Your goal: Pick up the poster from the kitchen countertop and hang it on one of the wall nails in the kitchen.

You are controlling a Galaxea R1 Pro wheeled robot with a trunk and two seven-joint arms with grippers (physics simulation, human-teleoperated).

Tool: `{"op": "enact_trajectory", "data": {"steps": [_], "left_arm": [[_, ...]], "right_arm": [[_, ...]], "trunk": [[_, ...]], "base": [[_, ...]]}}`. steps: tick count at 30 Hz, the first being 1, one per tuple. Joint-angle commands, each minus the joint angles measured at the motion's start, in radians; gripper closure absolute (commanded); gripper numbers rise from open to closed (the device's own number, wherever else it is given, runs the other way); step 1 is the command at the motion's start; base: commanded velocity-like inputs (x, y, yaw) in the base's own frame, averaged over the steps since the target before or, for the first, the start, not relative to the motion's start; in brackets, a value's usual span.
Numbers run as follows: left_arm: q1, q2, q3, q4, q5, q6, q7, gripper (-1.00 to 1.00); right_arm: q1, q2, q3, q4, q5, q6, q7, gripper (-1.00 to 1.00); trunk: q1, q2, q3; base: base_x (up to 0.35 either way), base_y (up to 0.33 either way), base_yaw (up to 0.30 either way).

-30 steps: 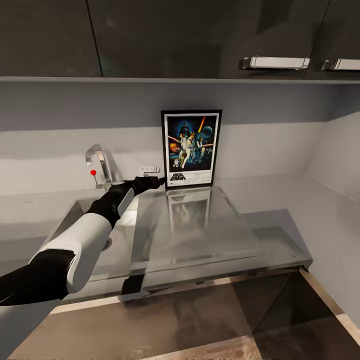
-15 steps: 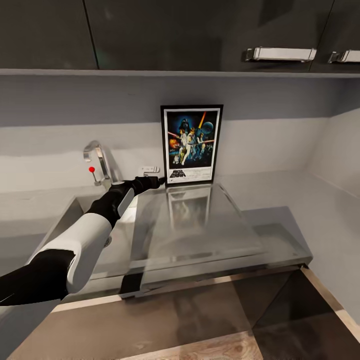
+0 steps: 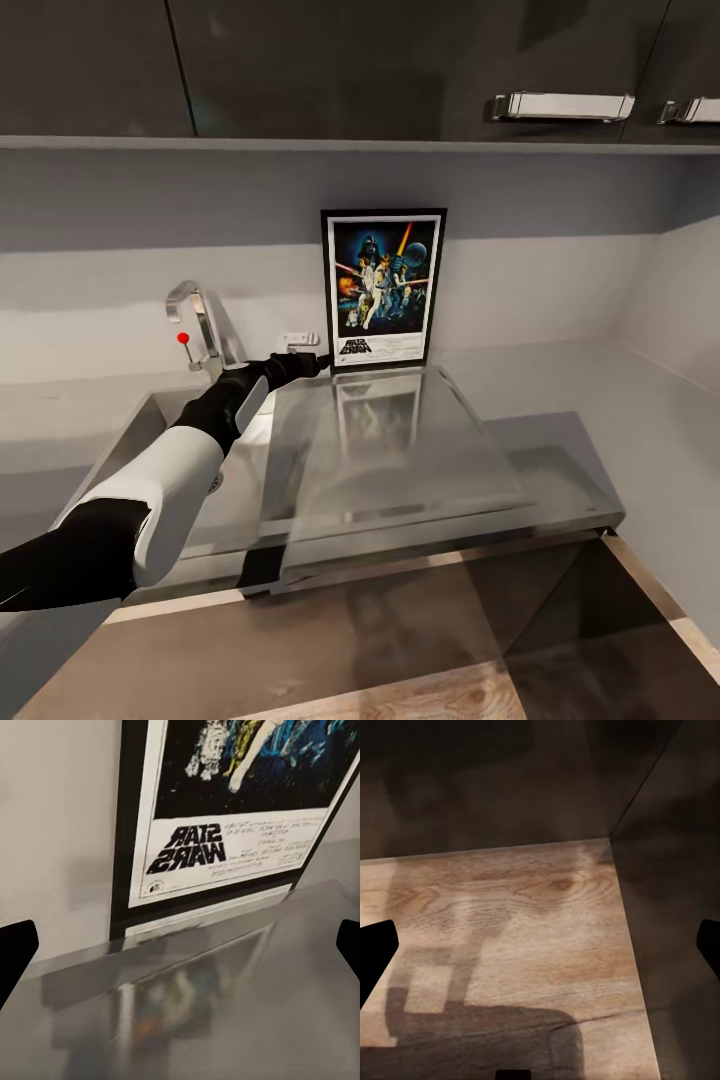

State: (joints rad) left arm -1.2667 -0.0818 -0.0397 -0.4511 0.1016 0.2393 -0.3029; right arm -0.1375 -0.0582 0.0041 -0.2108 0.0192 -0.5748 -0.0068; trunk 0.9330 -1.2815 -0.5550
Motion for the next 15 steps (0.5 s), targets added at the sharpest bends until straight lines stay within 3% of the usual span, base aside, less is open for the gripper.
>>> {"op": "enact_trajectory", "data": {"steps": [1, 15], "left_arm": [[0.0, 0.001, -0.003, -0.001, 0.01, 0.008, 0.001, -1.0], [0.0, 0.001, -0.003, -0.003, 0.01, 0.009, 0.001, -1.0]], "right_arm": [[-0.001, 0.0, 0.0, 0.0, 0.002, -0.004, -0.001, -1.0], [-0.001, 0.0, 0.001, 0.0, 0.002, -0.005, -0.001, -1.0]], "trunk": [[0.0, -0.001, -0.001], [0.0, -0.001, -0.001]], "base": [[0.0, 0.0, 0.0], [0.1, 0.0, 0.0]]}}
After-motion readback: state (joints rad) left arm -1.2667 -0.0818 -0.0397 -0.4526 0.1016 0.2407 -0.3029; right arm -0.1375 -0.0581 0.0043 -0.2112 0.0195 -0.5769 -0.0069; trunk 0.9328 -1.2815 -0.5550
